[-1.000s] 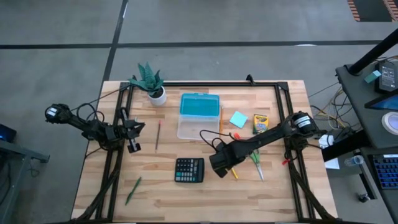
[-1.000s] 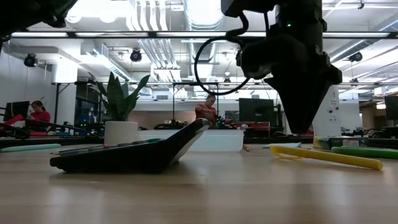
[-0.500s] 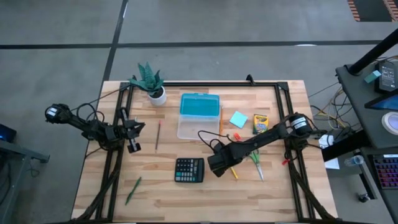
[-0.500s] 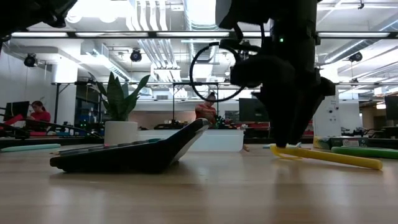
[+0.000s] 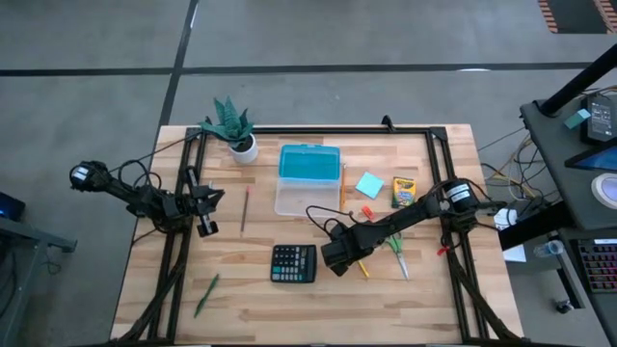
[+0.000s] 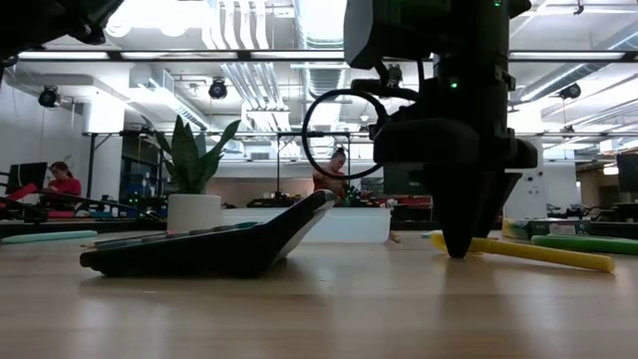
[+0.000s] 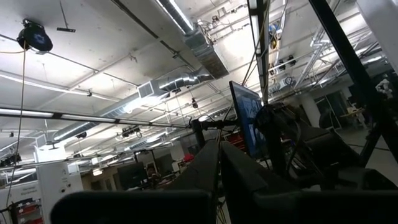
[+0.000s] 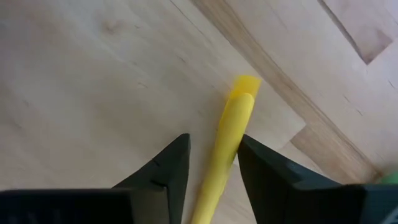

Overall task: Pack school essentials
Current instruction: Put the yellow pen into the supply box

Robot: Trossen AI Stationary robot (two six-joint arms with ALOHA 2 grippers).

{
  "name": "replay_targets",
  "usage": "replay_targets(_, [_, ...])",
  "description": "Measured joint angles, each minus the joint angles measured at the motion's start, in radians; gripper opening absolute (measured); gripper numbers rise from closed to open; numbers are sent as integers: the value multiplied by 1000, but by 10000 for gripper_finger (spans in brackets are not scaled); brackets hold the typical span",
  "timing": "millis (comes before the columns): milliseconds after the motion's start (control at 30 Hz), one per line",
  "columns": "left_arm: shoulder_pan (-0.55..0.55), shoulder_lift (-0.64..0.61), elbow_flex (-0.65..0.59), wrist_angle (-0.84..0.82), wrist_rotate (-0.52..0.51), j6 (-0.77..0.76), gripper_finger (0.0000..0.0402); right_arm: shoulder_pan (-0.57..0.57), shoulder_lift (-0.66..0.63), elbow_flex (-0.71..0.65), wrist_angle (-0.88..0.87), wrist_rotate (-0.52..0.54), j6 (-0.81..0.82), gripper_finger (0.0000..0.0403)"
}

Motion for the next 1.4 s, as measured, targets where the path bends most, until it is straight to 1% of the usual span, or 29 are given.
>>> replay_targets(100, [0,-1,0,0,0,0,0,0,-9,-1,8,-3,-3,96])
replay_targets(300, [0,0,0,0,0,0,0,0,-15,-2,23,-4,-27,27])
replay_targets(433, [0,-1,0,0,0,0,0,0,-19,-3,26,-5,-49,29])
replay_targets(567, [0,1,0,0,0,0,0,-3,-48,-8,25,-4,-116,36])
replay_targets(667, [0,1,0,1,-1,0,0,-9,-95,-5,25,-1,-224,33])
replay_targets(833, [0,-1,0,0,-1,0,0,-66,-155,16,31,55,-411,31])
replay_targets(967, [0,-1,0,1,-1,0,0,-133,-202,28,79,167,-576,30])
replay_targets(1067, [0,-1,0,1,-1,0,0,-188,-212,28,170,211,-745,30])
replay_targets(1200, [0,0,0,1,-1,0,0,-264,-204,28,361,210,-964,30])
replay_targets(1300, [0,0,0,1,-1,0,0,-312,-177,22,528,209,-1094,30])
replay_targets(1400, [0,0,0,0,-2,0,0,-346,-142,20,633,207,-1199,30])
